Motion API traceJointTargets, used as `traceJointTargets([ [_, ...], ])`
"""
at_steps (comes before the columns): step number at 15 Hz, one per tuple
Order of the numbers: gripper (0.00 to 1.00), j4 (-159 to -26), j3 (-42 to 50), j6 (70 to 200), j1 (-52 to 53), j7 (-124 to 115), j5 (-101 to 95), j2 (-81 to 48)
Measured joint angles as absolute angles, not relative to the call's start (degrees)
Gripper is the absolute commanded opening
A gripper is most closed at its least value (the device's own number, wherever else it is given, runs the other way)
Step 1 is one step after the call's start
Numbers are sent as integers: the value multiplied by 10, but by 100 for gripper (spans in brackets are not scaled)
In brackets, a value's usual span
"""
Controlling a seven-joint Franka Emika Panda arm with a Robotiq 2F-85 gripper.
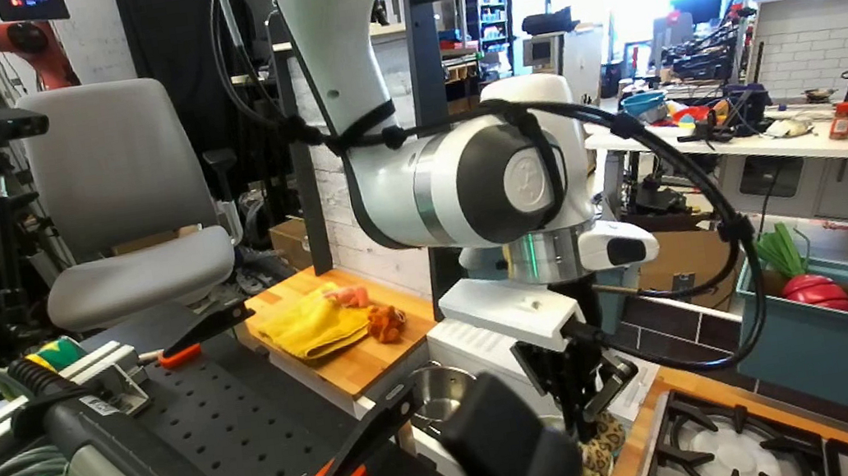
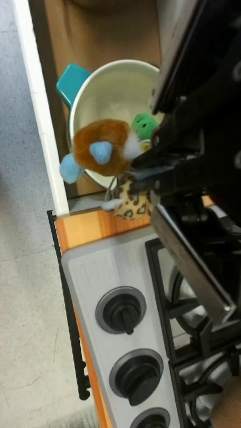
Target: Wipe the counter with the towel. Remove the things from the dishes in the sink and put them on the counter and the stove
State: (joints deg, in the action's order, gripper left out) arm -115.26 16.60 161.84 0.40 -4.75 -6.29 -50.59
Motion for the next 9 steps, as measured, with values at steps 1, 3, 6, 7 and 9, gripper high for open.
traceJointTargets([
  [1,3,-1165,165,1619,-4,-45,-62,-485],
  [3,3,-1183,157,1620,-28,-42,-54,-444],
  [6,3,-1179,146,1617,-61,-44,-25,-403],
  [7,3,-1169,147,1613,-67,-52,-17,-401],
  [9,3,-1138,152,1596,-69,-82,-5,-410],
])
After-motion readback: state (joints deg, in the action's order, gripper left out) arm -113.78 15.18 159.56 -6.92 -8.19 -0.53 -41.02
